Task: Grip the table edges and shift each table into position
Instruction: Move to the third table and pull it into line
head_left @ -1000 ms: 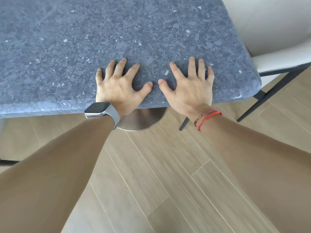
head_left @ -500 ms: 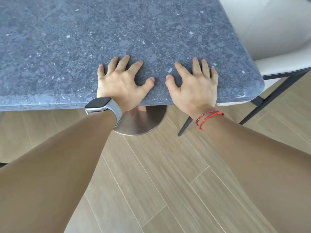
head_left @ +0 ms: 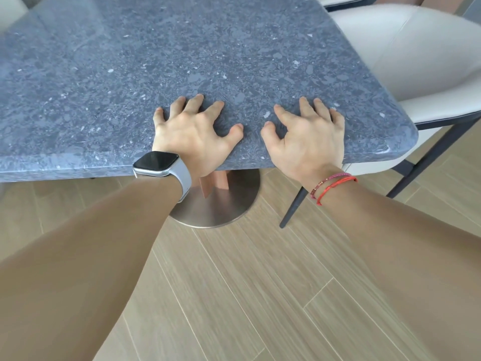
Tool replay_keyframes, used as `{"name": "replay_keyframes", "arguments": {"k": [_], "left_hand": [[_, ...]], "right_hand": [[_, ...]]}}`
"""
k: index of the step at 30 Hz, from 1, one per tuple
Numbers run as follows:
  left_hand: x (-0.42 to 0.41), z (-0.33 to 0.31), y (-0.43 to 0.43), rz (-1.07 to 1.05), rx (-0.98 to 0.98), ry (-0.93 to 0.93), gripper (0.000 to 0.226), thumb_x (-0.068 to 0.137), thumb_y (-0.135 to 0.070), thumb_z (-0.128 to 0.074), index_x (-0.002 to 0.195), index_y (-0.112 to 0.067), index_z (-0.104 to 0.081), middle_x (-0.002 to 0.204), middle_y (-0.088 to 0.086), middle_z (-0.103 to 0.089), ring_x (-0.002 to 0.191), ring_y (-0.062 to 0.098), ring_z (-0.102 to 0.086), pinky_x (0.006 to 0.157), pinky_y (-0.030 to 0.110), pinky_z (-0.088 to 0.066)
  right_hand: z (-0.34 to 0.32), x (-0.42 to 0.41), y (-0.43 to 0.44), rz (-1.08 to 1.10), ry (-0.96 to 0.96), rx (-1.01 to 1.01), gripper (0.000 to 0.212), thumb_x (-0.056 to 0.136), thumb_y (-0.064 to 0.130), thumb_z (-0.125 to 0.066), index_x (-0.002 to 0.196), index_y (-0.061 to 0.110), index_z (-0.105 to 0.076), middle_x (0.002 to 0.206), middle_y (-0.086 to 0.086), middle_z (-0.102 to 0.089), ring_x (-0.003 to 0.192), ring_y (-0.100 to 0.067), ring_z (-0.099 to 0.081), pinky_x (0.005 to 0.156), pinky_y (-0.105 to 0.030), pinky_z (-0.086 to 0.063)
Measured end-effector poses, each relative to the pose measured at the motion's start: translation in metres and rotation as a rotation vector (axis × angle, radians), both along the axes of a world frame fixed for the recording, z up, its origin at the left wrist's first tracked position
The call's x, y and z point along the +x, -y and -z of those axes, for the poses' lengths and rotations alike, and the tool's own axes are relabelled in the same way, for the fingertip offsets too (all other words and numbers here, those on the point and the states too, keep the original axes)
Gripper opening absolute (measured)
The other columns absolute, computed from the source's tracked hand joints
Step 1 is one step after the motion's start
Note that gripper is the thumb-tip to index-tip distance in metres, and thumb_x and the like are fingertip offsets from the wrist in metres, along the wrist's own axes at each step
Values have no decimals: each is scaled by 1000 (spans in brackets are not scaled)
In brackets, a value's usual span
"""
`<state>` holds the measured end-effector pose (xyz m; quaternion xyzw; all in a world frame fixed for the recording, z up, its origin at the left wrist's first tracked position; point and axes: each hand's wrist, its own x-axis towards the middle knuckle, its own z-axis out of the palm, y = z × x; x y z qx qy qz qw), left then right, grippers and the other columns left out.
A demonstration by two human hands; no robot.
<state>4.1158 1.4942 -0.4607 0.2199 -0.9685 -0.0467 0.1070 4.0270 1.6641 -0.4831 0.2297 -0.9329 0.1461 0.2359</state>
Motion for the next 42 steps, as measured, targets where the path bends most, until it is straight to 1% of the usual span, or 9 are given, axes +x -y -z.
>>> {"name": "replay_keyframes", "arguments": {"k": [4, 10, 15, 20, 28, 32, 35, 42], "left_hand": [[-1, 0, 2, 11, -13, 22, 74, 90, -78, -27, 153, -41, -38, 164, -2, -33, 154, 27, -21, 123, 60, -14], [-2, 0, 2, 15, -12, 24, 76, 89, -80, -26, 153, -41, -38, 165, -2, -33, 154, 28, -22, 123, 61, -15], [-2, 0, 2, 4, -15, 21, 74, 90, -78, -28, 153, -41, -39, 165, -1, -33, 154, 29, -22, 123, 60, -14], [-3, -2, -2, -2, -8, 36, 73, 92, -77, -28, 155, -40, -37, 166, 0, -31, 155, 30, -21, 124, 60, -12], [-4, -1, -1, -1, -11, 24, 73, 91, -78, -28, 153, -41, -40, 164, -1, -34, 154, 28, -23, 123, 59, -14], [0, -2, -2, 0, -11, 16, 74, 91, -77, -28, 153, -39, -41, 164, 1, -35, 153, 30, -24, 123, 60, -15], [-1, -3, -2, 8, -5, 37, 74, 91, -77, -29, 153, -38, -42, 163, 2, -36, 153, 31, -25, 122, 61, -15], [0, -3, -3, 7, 2, -6, 72, 91, -76, -32, 150, -38, -46, 160, 1, -40, 152, 30, -27, 122, 60, -16]], "right_hand": [[-2, -1, 0, -15, 23, 36, 63, 87, 58, -32, 130, 30, -69, 141, -23, -58, 137, -43, -45, 114, -57, -27], [-6, 0, 0, -16, 62, 75, 62, 87, 58, -33, 132, 31, -67, 144, -22, -56, 140, -42, -42, 116, -58, -26], [-5, -2, 0, -25, 55, 67, 62, 88, 57, -34, 131, 30, -68, 142, -24, -57, 138, -44, -44, 115, -58, -28], [-7, -2, -1, -28, 63, 62, 65, 86, 58, -30, 130, 30, -69, 142, -24, -57, 138, -44, -44, 115, -59, -28], [-7, -2, -2, -20, 77, 53, 64, 86, 59, -31, 131, 32, -67, 144, -22, -56, 140, -42, -43, 117, -57, -26], [-6, 0, -1, -20, 62, 44, 61, 87, 58, -35, 130, 31, -69, 142, -22, -57, 138, -42, -45, 116, -56, -28], [-6, 0, -1, -20, 51, 48, 62, 86, 58, -34, 129, 31, -69, 140, -22, -59, 135, -43, -47, 114, -55, -31], [-5, -1, 0, -13, 50, 37, 61, 87, 58, -34, 131, 32, -68, 142, -22, -58, 137, -42, -46, 116, -55, -29]]}}
